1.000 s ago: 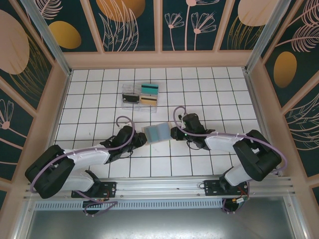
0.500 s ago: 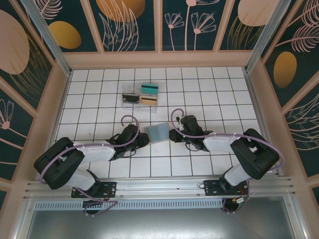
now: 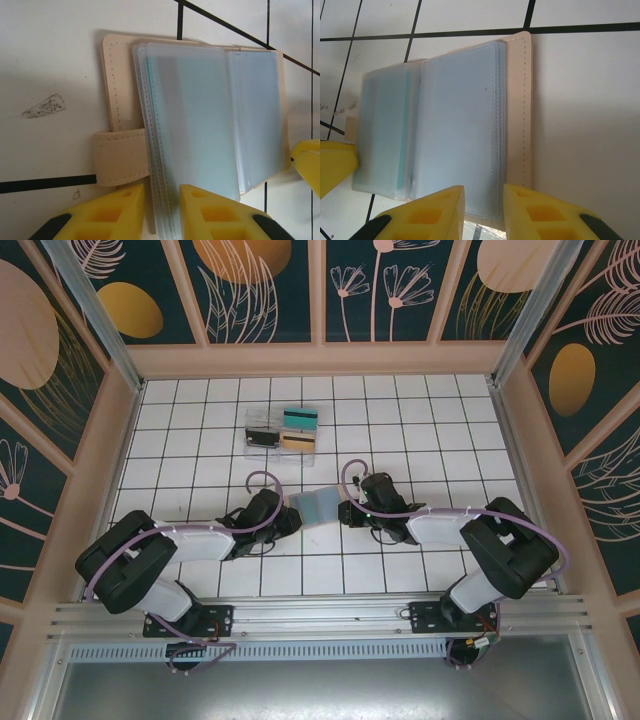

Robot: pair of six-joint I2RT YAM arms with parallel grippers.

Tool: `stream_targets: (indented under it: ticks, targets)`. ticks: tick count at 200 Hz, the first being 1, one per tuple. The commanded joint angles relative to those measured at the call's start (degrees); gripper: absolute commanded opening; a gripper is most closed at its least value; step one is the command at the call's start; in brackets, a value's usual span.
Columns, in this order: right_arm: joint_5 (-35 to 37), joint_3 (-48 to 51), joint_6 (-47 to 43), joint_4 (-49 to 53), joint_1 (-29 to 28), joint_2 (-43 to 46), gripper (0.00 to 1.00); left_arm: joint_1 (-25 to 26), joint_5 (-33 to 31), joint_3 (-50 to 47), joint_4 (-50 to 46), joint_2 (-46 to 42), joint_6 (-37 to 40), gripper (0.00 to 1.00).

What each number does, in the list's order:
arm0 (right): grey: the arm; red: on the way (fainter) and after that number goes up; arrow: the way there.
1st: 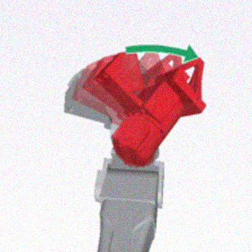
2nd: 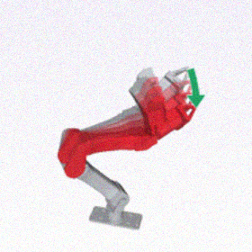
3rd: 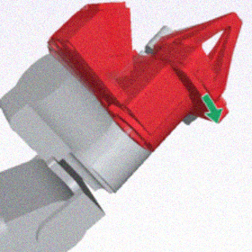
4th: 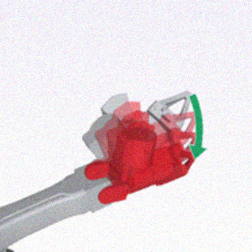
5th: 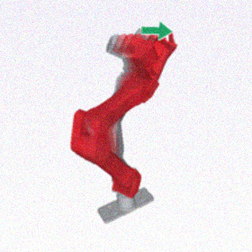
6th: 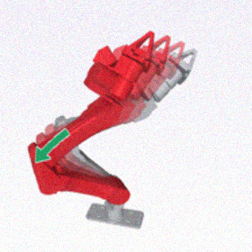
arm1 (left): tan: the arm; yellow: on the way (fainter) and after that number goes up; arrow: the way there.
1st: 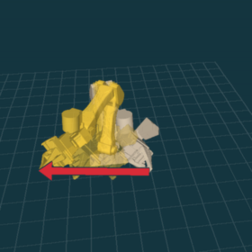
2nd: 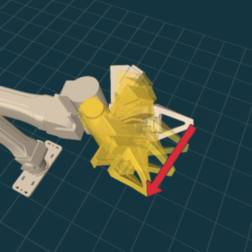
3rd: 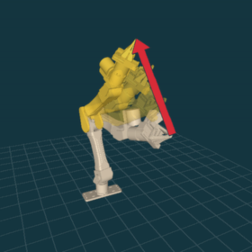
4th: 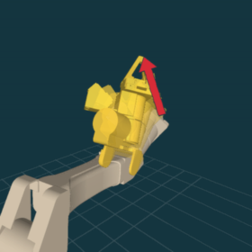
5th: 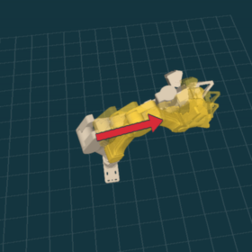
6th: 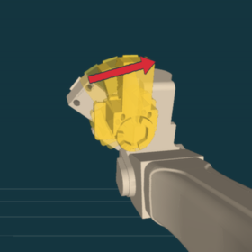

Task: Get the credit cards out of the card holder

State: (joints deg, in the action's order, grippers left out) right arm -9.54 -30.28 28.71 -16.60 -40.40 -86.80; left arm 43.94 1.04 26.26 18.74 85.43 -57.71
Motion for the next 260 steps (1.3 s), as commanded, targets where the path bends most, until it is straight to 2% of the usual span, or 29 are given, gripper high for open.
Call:
stream_targets:
  ticks: [1,98,167,225,260]
  targets:
    - [-0.5,0.4,0.6,-1.5,-0.6,-0.6,0.27,0.4,0.8,1.6,1.8,1.5,0.9,0.25]
    - [0.4,0.2,1.2,-1.1,-1.1,-0.5,0.27,0.5,0.1,2.9,-0.2,0.4,1.9,0.25]
    - [5.1,-0.4,-0.9,4.8,0.9,6.5,0.36,0.5,-1.7,3.5,-2.9,-2.4,2.4,0.26]
    - [0.6,0.5,0.0,1.0,1.9,0.7,0.35,0.5,-1.0,3.5,-2.3,-1.7,2.6,0.26]
    - [-0.8,0.0,0.4,-0.4,1.0,-1.9,0.32,0.5,-0.7,3.5,-1.6,-0.3,2.6,0.27]
